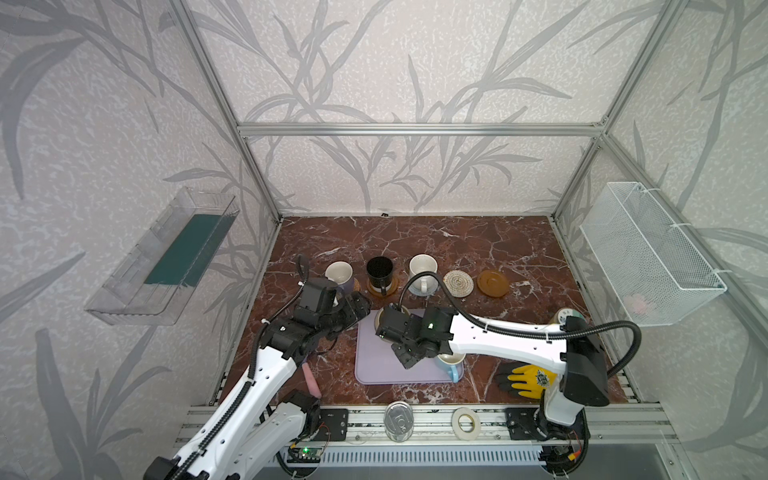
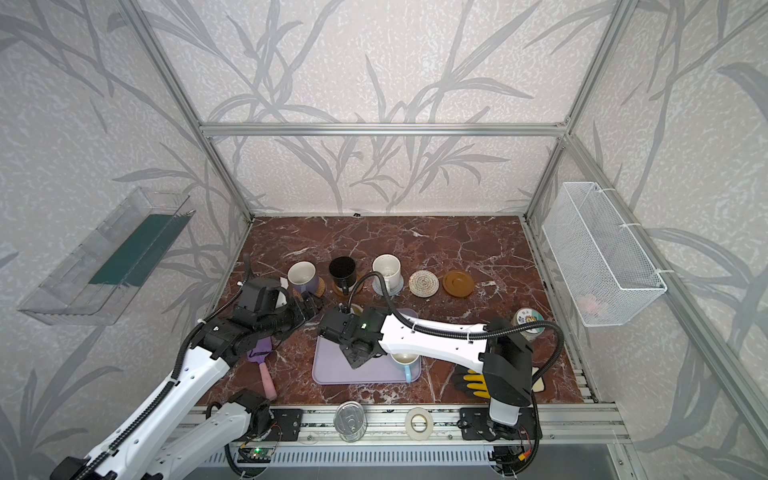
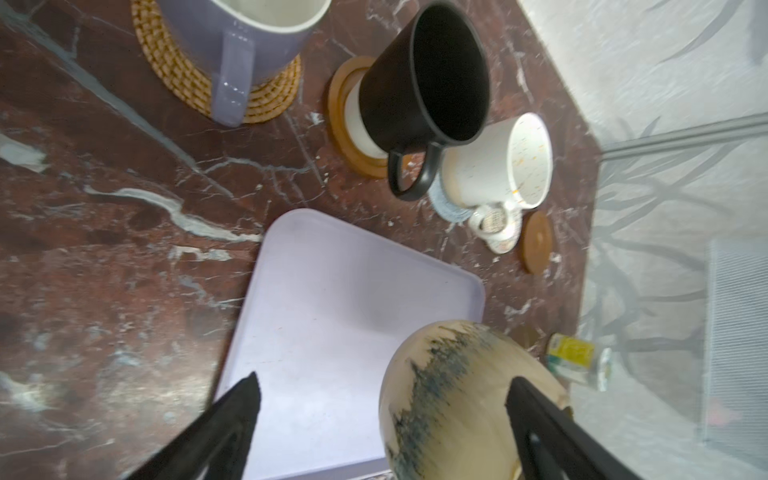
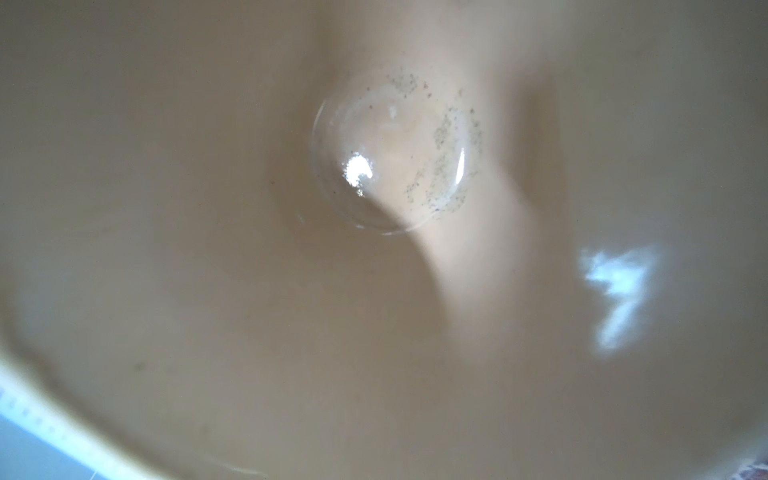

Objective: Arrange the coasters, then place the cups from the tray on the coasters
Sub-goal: 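Carry cream mug toward the coaster beside the white speckled mug with right gripper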

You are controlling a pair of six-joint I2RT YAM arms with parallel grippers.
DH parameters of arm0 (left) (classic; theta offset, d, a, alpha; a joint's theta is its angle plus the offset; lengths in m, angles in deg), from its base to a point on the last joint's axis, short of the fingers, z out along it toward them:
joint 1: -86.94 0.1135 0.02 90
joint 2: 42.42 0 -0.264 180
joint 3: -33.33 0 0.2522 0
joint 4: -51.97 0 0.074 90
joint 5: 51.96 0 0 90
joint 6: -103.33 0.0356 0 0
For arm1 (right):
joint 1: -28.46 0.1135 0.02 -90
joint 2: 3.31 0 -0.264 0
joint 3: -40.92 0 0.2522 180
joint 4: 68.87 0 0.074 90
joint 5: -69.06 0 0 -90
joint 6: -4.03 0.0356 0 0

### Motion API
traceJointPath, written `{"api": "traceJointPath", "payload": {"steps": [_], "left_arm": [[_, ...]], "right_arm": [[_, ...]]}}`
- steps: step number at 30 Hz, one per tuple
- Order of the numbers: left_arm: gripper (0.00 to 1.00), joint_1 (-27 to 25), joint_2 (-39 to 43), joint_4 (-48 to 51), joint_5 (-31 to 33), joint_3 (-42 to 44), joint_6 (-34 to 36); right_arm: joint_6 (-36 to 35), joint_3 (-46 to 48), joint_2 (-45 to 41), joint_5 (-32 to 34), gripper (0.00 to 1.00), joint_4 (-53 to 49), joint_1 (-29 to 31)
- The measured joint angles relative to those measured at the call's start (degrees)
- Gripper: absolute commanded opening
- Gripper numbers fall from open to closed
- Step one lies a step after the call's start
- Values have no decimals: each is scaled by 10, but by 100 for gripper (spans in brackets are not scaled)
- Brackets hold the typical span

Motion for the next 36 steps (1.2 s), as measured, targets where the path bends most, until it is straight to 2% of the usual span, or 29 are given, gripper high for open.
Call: {"api": "traceJointPath", "payload": {"steps": [7, 13, 19, 27, 36], "left_arm": [[99, 0, -7, -27, -6, -43, 10], [99, -1, -30, -57, -27, -62, 15], [99, -13, -68, -80, -35, -81, 19], [99, -77, -124, -99, -17, -120, 33], [99, -114, -181, -106, 0, -163, 45]], "right_arm": [[-6, 0, -49, 24, 0, 0, -12], [-10, 30, -91, 18, 0, 5, -52], [-15, 45, -142, 0, 0, 6, -122], [-27, 98, -211, -54, 0, 13, -242], [-58, 119, -229, -98, 0, 9, -351]]}}
